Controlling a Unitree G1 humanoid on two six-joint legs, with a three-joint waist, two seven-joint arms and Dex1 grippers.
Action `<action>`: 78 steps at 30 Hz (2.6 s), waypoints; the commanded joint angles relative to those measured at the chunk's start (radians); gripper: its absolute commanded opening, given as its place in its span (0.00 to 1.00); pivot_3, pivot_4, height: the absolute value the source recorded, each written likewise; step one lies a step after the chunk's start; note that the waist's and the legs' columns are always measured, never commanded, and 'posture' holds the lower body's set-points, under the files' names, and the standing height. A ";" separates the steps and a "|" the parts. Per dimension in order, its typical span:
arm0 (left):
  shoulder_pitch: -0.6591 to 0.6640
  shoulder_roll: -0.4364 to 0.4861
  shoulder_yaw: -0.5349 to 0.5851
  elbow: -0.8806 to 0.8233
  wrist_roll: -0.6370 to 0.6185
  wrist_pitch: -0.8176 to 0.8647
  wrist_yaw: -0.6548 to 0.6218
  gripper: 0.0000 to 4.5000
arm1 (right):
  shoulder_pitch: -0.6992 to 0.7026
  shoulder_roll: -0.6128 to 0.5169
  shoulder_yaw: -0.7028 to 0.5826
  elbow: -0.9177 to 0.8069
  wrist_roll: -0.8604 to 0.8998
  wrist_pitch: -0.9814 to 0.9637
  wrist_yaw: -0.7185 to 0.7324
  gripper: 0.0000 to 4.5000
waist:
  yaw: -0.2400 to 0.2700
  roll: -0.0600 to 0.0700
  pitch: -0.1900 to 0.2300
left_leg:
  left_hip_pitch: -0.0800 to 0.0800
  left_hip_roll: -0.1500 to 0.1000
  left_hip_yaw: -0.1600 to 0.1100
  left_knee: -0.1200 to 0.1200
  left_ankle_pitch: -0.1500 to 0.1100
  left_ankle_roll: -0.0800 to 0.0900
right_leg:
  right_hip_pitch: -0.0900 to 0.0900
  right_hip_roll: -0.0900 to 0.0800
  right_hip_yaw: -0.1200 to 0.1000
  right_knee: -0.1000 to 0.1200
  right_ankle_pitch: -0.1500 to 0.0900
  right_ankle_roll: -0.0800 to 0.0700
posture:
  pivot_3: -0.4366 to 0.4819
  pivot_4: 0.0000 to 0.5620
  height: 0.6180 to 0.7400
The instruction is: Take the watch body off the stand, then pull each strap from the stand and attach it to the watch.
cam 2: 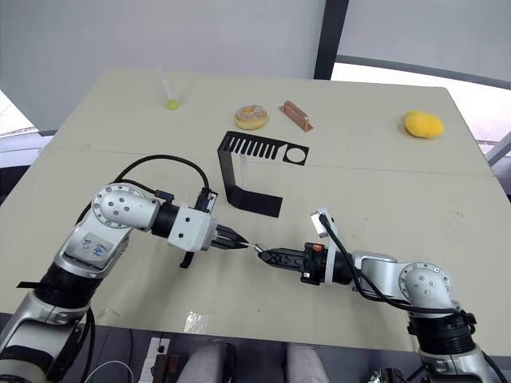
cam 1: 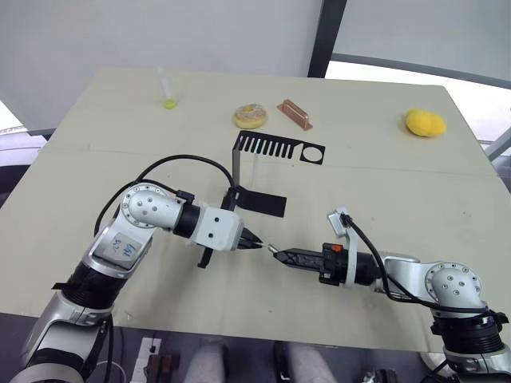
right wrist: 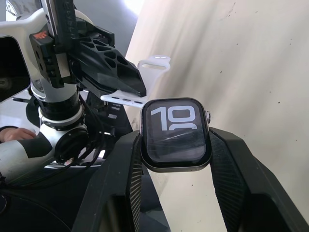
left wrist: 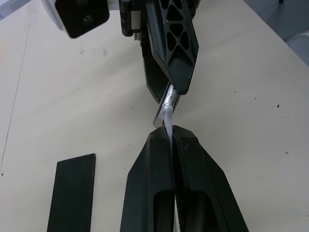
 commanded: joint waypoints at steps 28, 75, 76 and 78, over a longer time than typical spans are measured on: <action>-0.030 -0.073 -0.074 -0.040 0.106 -0.008 0.032 0.00 | -0.031 0.006 -0.006 -0.052 0.067 0.028 -0.038 0.33 | 0.000 0.000 0.000 | -0.001 0.000 0.000 0.000 0.000 0.000 | 0.000 0.000 0.000 -0.001 0.000 0.000 | 0.48 0.27 1.00; -0.030 -0.127 -0.102 -0.017 0.198 0.032 0.067 0.00 | -0.039 0.015 0.015 -0.074 0.050 0.048 -0.012 0.33 | 0.000 0.000 0.000 | -0.001 0.000 0.000 -0.001 0.000 0.000 | 0.000 0.000 0.000 -0.002 0.000 0.000 | 0.48 0.27 1.00; -0.030 -0.129 -0.101 -0.018 0.196 0.035 0.069 0.00 | -0.038 0.015 0.016 -0.075 0.049 0.048 -0.012 0.33 | 0.000 0.000 0.000 | -0.001 0.000 0.000 -0.001 0.000 0.000 | 0.000 0.000 0.000 -0.002 0.000 0.000 | 0.48 0.27 1.00; -0.030 -0.130 -0.101 -0.019 0.196 0.035 0.071 0.00 | -0.036 0.015 0.016 -0.076 0.047 0.049 -0.011 0.33 | 0.001 0.000 0.000 | -0.001 0.000 0.000 -0.001 0.000 0.000 | 0.000 0.000 0.000 -0.002 0.000 0.000 | 0.48 0.27 1.00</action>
